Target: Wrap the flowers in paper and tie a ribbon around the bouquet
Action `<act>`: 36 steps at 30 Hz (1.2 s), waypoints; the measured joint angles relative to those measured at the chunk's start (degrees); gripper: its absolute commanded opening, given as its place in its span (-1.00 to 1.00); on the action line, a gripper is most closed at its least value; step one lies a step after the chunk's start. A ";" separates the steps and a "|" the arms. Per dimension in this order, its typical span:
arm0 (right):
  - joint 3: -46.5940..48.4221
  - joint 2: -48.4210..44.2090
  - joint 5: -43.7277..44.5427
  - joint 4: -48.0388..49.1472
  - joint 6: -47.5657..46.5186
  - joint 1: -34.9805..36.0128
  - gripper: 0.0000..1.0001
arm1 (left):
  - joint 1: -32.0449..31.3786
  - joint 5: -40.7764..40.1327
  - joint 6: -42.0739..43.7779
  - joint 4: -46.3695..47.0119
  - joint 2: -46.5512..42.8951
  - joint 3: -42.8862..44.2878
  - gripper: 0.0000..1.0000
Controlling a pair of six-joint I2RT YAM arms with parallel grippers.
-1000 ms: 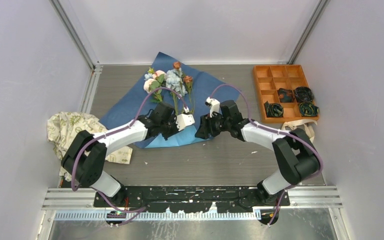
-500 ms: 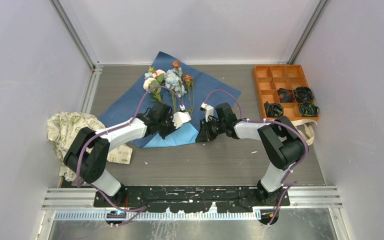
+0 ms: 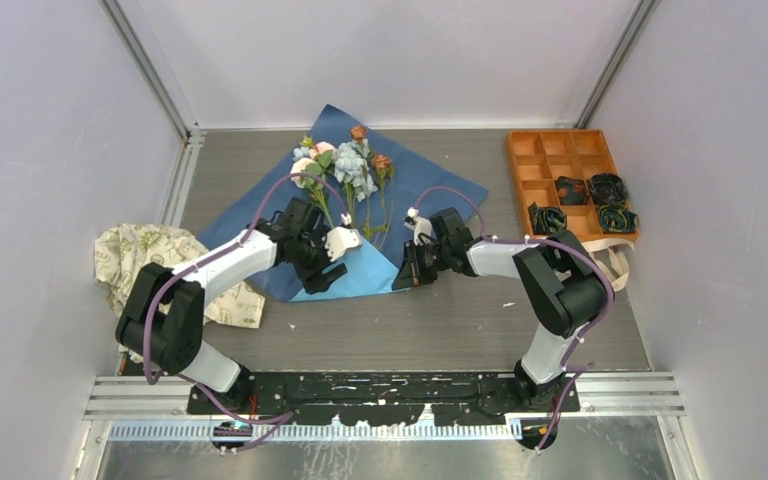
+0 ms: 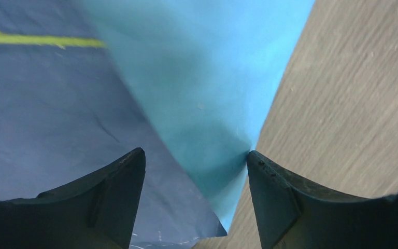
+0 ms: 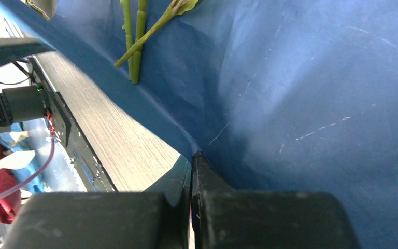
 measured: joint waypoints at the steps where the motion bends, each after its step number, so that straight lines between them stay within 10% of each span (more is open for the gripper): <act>1: 0.00 0.00 0.07 -0.22 0.46 0.00 -0.98 | 0.09 0.07 0.46 -0.79 0.00 -0.44 0.41; 7: -0.31 -0.42 1.03 -3.74 4.00 0.04 -0.98 | 0.09 1.38 1.01 -5.66 1.16 -1.77 -0.27; 29: -9.20 -13.31 11.58 -11.67 20.37 4.26 -0.98 | -0.09 10.56 -0.81 -10.34 1.99 -2.19 0.10; 36: -7.91 -12.15 13.60 -13.60 20.31 4.00 -0.84 | -1.03 13.44 -3.96 -8.70 5.05 -0.68 -0.86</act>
